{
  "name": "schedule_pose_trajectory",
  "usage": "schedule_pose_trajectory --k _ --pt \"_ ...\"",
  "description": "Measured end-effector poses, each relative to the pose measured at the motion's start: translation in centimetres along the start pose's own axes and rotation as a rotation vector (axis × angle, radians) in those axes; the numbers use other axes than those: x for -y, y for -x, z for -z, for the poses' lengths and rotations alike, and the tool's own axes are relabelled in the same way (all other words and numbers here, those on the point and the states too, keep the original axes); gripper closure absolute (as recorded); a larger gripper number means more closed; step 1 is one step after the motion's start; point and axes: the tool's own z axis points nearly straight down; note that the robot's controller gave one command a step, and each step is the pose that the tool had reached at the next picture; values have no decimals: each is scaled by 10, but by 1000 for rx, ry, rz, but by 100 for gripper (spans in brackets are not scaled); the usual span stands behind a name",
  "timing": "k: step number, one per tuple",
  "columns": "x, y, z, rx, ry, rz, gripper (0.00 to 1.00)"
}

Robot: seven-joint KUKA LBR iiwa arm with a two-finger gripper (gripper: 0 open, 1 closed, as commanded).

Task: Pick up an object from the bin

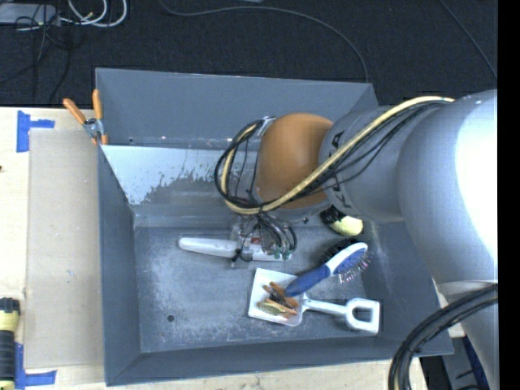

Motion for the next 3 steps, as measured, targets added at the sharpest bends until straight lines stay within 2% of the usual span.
schedule_pose_trajectory --k 1,2,3 --pt "0 0 3 0 0 0 100" --pt "1 -3 17 -8 -1 -1 100" --pt "0 -1 32 -1 0 -2 100"
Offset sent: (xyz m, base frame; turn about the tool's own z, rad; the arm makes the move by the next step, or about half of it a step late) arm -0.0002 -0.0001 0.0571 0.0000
